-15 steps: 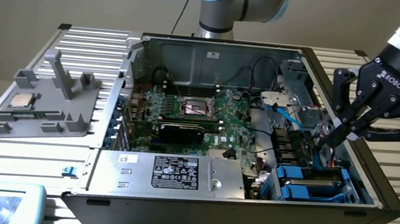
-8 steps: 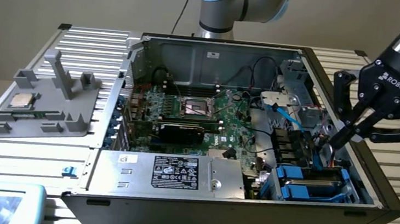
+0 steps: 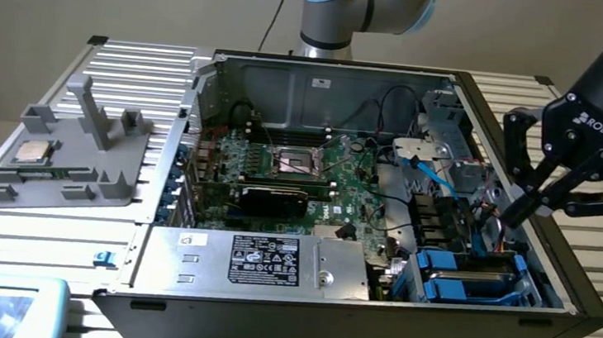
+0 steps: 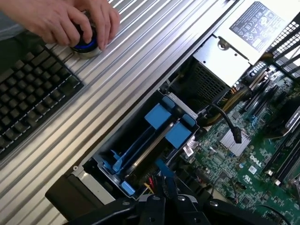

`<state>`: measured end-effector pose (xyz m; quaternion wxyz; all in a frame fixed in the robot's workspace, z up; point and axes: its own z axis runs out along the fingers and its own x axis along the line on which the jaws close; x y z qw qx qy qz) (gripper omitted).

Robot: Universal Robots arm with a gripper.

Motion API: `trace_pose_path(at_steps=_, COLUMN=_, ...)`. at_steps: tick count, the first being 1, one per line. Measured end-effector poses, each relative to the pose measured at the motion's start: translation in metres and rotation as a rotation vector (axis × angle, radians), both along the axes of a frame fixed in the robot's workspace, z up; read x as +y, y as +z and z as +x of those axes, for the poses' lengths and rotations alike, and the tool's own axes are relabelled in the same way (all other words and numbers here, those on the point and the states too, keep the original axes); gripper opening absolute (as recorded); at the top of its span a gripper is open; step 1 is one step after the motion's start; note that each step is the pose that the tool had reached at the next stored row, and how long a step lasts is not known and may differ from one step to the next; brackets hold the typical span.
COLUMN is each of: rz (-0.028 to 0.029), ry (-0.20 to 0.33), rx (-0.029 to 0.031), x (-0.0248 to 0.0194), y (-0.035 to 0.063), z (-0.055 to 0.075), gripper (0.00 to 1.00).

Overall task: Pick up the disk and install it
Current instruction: 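Insert the second disk wire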

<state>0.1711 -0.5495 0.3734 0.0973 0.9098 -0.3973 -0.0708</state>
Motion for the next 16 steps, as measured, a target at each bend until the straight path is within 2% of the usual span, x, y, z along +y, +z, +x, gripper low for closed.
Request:
trace_pose_path(at_steps=4, rz=0.0186, ry=0.06, rx=-0.0004, x=0.0001, y=0.0, z=0.0, gripper=0.11)
trace_pose_path(at_steps=15, rz=0.0741, ry=0.217, rx=-0.0006, x=0.0001, y=-0.0002, z=0.0, gripper=0.11)
trace_pose_path(at_steps=16, rz=0.0804, ry=0.229, rx=-0.0008, x=0.0, y=-0.0002, z=0.0, gripper=0.11)
